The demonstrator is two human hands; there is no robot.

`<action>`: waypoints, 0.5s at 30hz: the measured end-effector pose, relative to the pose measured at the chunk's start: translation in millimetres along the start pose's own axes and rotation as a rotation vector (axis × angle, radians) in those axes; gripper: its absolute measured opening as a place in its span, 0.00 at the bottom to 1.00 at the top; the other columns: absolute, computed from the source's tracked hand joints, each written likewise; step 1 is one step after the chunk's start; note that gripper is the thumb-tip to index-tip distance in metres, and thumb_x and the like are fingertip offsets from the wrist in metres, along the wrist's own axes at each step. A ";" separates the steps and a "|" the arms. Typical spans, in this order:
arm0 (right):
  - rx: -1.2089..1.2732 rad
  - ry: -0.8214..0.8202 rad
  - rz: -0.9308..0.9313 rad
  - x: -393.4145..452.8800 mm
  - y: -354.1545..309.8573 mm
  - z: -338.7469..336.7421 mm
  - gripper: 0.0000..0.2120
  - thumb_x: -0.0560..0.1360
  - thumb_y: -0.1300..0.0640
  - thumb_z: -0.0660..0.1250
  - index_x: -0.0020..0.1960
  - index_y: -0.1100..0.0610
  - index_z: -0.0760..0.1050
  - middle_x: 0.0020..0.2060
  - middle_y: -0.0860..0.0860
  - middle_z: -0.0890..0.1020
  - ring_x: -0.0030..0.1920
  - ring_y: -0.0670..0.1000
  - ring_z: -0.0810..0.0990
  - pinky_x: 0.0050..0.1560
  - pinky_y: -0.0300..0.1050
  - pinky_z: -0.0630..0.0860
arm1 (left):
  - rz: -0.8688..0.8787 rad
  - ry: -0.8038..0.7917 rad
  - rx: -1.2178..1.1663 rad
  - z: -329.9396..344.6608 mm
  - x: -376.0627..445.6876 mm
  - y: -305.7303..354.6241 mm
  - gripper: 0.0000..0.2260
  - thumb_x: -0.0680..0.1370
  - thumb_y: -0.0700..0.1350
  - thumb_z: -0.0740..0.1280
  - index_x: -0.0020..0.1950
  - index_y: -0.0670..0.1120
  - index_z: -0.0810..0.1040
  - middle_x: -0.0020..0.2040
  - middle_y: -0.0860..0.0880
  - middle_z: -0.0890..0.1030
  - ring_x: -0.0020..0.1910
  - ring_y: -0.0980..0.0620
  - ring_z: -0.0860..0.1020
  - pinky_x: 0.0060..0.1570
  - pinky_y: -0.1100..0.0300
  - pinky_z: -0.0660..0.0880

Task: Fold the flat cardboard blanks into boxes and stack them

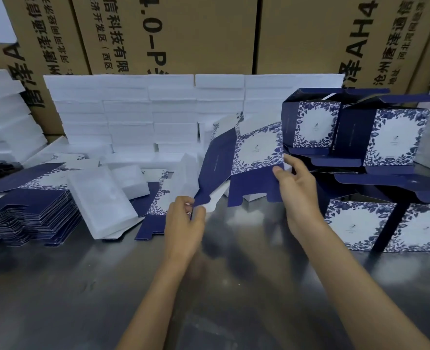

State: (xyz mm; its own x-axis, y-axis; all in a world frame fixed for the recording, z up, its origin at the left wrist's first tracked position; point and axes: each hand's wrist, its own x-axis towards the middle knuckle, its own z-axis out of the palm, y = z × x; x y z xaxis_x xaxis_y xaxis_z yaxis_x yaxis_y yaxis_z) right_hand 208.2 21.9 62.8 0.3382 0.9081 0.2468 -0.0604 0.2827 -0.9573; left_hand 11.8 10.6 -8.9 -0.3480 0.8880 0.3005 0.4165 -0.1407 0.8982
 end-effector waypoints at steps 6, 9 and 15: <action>0.143 -0.002 0.054 -13.2 2.1 -25.7 0.17 0.83 0.60 0.64 0.71 0.51 0.74 0.68 0.53 0.79 0.68 0.51 0.78 0.72 0.55 0.72 | -0.304 -0.284 -0.576 -8.8 3.5 9.4 0.27 0.69 0.53 0.78 0.64 0.51 0.72 0.62 0.49 0.80 0.56 0.53 0.82 0.47 0.61 0.77; 0.179 -0.072 0.061 -18.1 11.7 -27.9 0.18 0.84 0.62 0.62 0.72 0.51 0.73 0.63 0.52 0.83 0.61 0.49 0.83 0.61 0.45 0.79 | -0.209 -0.352 -0.838 -9.1 3.4 9.4 0.22 0.72 0.38 0.76 0.63 0.46 0.74 0.60 0.46 0.82 0.57 0.43 0.83 0.52 0.55 0.81; 0.277 -0.204 0.207 -24.6 42.9 -20.5 0.24 0.84 0.67 0.59 0.74 0.47 0.69 0.56 0.47 0.86 0.54 0.46 0.86 0.47 0.40 0.82 | -0.121 -0.285 -0.965 -11.1 3.3 14.9 0.25 0.77 0.27 0.61 0.65 0.53 0.74 0.70 0.43 0.76 0.58 0.40 0.83 0.65 0.48 0.74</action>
State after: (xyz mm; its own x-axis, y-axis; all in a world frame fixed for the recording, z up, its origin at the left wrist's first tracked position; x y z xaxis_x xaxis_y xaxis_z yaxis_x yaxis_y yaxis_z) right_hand 216.5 5.3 12.6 0.1008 0.9894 0.1041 -0.3684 0.1343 -0.9199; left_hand 7.6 6.6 9.1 -0.0764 0.9735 0.2155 -0.5090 -0.2239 0.8311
